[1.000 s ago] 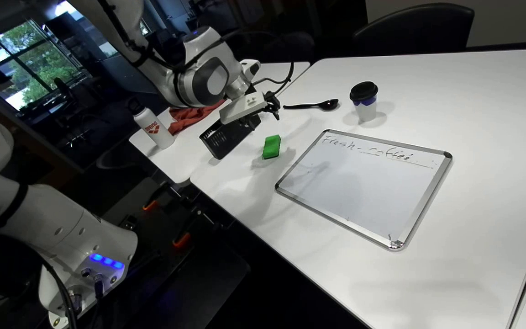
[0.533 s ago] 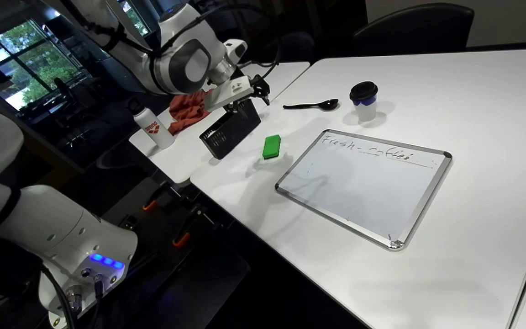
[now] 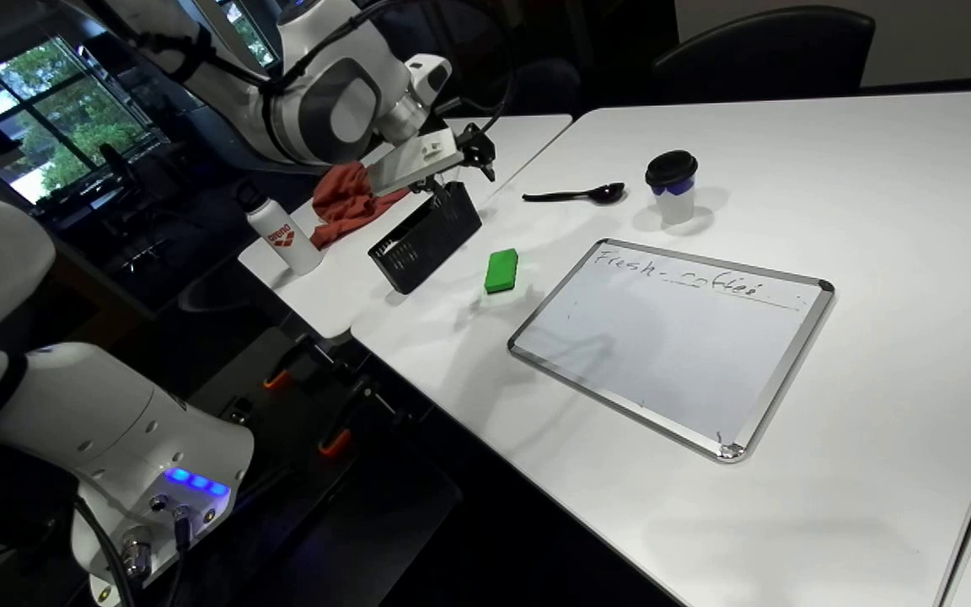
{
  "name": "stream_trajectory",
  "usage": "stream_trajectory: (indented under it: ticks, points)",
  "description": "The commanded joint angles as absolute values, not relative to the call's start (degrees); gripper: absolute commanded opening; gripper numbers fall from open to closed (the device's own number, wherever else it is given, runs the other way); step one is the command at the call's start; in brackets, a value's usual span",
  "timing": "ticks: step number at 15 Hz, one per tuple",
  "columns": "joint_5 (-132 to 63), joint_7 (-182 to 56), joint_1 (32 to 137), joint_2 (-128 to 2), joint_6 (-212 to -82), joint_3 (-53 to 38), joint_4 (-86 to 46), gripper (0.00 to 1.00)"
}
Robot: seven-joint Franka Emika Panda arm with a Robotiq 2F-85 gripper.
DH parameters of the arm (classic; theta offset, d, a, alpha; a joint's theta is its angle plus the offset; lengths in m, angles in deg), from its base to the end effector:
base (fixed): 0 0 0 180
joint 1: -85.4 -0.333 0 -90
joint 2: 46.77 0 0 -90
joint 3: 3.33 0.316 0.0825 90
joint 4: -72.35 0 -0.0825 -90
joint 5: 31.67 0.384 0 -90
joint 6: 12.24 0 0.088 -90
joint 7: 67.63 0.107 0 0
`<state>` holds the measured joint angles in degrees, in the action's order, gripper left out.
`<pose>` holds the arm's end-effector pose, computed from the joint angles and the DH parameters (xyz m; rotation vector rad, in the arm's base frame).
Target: Take the duster from the table and use it to erase the writings on the whiteboard
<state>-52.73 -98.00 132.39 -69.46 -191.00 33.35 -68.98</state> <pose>0.5021 -0.0491 0.2102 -2.9104 -0.9632 -0.6173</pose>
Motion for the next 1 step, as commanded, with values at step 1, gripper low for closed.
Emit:
stream_trajectory:
  ticks: [1]
  points:
    - [-52.75, -98.00, 132.59, -69.48, -191.01, 33.43, -68.96, 1.00]
